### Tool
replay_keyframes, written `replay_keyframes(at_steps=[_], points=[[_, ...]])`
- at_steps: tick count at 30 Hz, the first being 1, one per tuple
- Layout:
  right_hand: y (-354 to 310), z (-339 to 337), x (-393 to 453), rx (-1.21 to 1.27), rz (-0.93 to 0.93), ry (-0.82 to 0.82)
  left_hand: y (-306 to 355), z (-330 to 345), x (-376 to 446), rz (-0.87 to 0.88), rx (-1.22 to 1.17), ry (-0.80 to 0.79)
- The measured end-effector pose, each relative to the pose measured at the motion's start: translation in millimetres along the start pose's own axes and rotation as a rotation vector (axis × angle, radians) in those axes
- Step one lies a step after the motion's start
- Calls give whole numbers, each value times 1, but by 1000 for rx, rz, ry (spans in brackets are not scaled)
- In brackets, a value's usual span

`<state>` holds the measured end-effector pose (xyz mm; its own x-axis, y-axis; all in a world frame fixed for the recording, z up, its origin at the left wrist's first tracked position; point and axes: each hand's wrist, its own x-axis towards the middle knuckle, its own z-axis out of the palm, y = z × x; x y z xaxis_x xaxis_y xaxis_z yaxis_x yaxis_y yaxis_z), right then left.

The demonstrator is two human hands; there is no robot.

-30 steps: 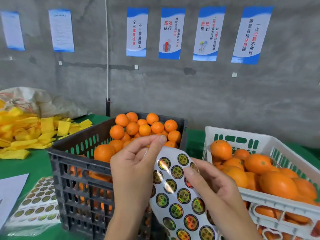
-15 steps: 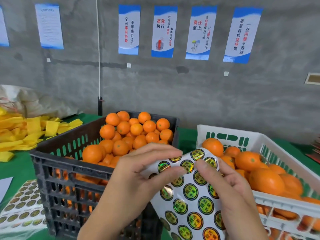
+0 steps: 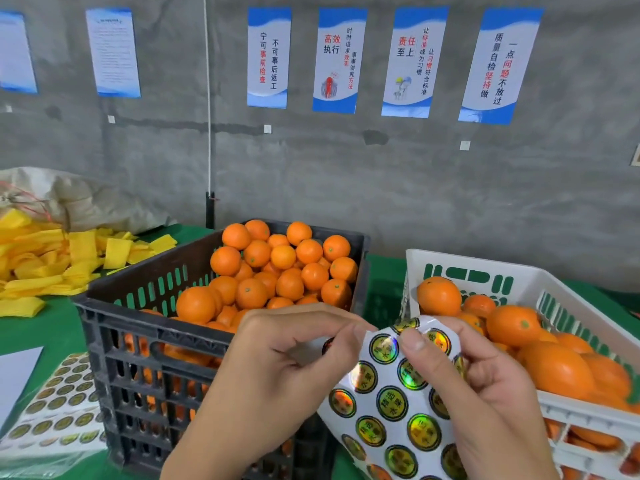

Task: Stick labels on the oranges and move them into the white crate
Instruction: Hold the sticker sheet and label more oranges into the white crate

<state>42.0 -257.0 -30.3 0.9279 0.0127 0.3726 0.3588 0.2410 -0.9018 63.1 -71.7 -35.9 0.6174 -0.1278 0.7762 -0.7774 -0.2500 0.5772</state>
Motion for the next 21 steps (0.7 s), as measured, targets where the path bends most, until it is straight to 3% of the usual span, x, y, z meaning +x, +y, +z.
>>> replay_keyframes(at_steps=[8,12,14,18,21], points=[[12,12,11,-159,29,-97,-4,-15,4,-153,40,299],[14,44,58,-714,-286,-68,-15,-40,1,-210,142,399],[15,73,94,-838,-330,-239,-21,-50,-1,-204,249,429],[24,131,151,-1147,-284,-752,-35,-60,-4,-193,401,455],[30,163,166,-1184,-88,-901,-42,-66,-5,-167,465,485]])
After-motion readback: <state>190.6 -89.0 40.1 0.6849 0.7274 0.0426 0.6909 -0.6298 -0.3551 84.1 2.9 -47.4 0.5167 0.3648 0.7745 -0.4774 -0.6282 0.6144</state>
